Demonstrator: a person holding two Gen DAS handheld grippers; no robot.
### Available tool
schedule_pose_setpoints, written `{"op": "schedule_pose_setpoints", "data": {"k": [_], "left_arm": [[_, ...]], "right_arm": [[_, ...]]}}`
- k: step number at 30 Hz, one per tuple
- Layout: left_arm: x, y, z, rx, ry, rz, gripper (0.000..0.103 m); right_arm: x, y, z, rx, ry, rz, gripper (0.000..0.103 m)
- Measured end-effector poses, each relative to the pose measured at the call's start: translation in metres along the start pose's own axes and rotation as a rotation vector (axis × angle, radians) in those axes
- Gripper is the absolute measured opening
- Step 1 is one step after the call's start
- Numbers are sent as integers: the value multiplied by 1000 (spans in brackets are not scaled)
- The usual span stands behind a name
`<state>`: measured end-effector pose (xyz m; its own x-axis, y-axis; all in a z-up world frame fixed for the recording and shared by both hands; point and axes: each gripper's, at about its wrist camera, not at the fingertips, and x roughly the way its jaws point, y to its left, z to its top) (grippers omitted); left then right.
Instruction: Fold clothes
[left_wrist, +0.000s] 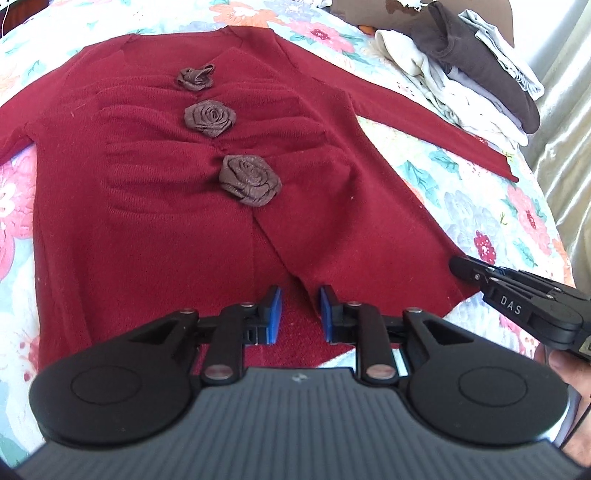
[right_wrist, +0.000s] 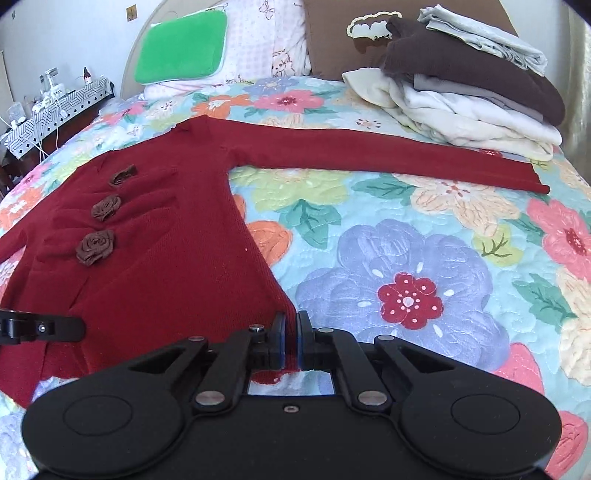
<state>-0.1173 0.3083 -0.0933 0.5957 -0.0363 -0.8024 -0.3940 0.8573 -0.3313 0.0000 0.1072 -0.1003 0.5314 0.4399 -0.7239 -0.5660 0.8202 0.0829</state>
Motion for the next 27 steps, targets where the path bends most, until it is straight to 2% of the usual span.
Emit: {"op": "schedule_pose_setpoints", "data": {"k": [1,4,5,6,7,8,11,13,15,18,23,27], "left_arm": [[-1,1,0,-3,-1,-5,26],[-5,1,1,-6,-16,-13,41],[-6,1,1,-4,-22,-12,43],[-8,0,1,-2,-27,-8,43],[-9,0,1,0,-31,-5,44],[-10,1,1,-2,-35,-3,47],[-17,3,3,-14,-49,-2,48],[-28,7,6,-22,-81,9,49],[-43,14,9,-39,-128,17,60],[-61,26,15,-73,-183,29,67],[-64,46,19,-137,-137,95,69],[-63,57,20,-171,-105,141,70]], "right_arm": [[0,2,0,-7,-5,-11,6],[1,8,-1,-39,-10,-56,8],[0,8,-2,-20,-5,-68,13],[0,9,-3,-2,0,-80,29],[-1,9,-4,5,-3,-72,38],[-3,9,-5,12,-6,-65,39],[-18,19,-7,-31,-81,-113,43],[-30,23,-5,-37,-115,-64,44],[-40,29,-1,-40,-142,-21,45],[-49,44,7,-67,-145,60,49],[-56,74,17,-138,-131,135,51],[-60,92,22,-153,-115,181,59]]}}
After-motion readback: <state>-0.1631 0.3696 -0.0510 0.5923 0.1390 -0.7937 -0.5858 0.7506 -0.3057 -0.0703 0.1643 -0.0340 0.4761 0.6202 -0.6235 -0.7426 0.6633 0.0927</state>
